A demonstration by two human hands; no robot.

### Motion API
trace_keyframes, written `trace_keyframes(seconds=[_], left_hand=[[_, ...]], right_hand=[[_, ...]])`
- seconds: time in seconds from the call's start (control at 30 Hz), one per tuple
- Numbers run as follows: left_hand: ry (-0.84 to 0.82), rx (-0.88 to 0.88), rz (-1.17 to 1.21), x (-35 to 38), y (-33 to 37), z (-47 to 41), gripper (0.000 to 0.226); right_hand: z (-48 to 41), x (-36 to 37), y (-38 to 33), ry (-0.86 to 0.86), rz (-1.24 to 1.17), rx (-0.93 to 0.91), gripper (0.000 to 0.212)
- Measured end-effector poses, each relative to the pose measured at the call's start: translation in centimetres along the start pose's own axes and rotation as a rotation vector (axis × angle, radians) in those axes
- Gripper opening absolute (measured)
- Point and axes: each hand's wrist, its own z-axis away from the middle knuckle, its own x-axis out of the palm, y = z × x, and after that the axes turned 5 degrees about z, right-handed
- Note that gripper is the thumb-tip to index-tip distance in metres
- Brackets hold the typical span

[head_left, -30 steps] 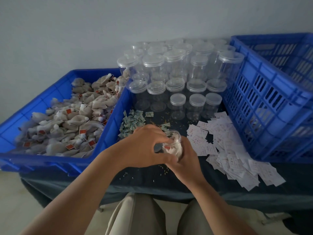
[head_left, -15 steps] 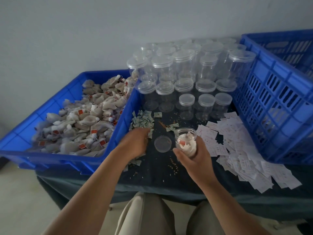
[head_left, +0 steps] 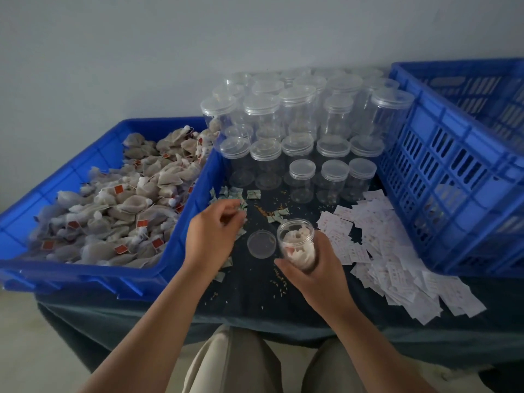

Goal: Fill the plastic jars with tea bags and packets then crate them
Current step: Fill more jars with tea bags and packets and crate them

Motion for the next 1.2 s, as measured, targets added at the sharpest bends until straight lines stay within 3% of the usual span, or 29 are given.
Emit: trace_keyframes(seconds=[0.1, 0.23, 0.47, 0.6, 0.7, 0.87, 0.93, 1.07, 1.2], left_hand=[[-0.124, 0.078, 0.251, -0.2, 4.5, 0.9, 0.028], [-0.445, 0.146, 0.181, 2.3, 7.9, 2.4, 0.046], [-0.372, 0.212, -0.003, 6.5, 8.4, 2.8, 0.063], [-0.377, 0.004, 0.371, 8.5, 7.9, 1.7, 0.029], [-0.38, 0.078, 0.066, 10.7, 6.5, 0.6, 0.022], [-0.72, 0.432, -0.473, 13.8, 4.6, -0.6, 0.038], [-0.721, 0.511, -0.503, 14.2, 4.5, -0.3, 0.027], [-0.592, 0.558, -0.532, 14.4, 4.3, 0.2, 0.032], [-0.611, 0.595, -0.304, 13.9, 4.6, 0.4, 0.01]], right_hand=[[0.2, -1.4, 0.0, 0.013, 0.078, -0.028, 0.055], [0.6, -3.4, -0.1, 0.037, 0.133, -0.069, 0.061], [1.5, -5.1, 1.2, 0.018, 0.15, -0.087, 0.06], [1.8, -5.9, 1.9, 0.128, 0.079, -0.01, 0.056], [1.6, -6.1, 2.2, 0.265, -0.015, 0.079, 0.046], [1.6, -6.1, 2.3, 0.293, -0.022, 0.103, 0.044], [1.6, -6.0, 2.3, 0.27, -0.011, 0.094, 0.047], [1.5, -5.9, 2.3, 0.255, -0.026, 0.091, 0.044], [1.5, -6.0, 2.3, 0.255, -0.026, 0.102, 0.045]])
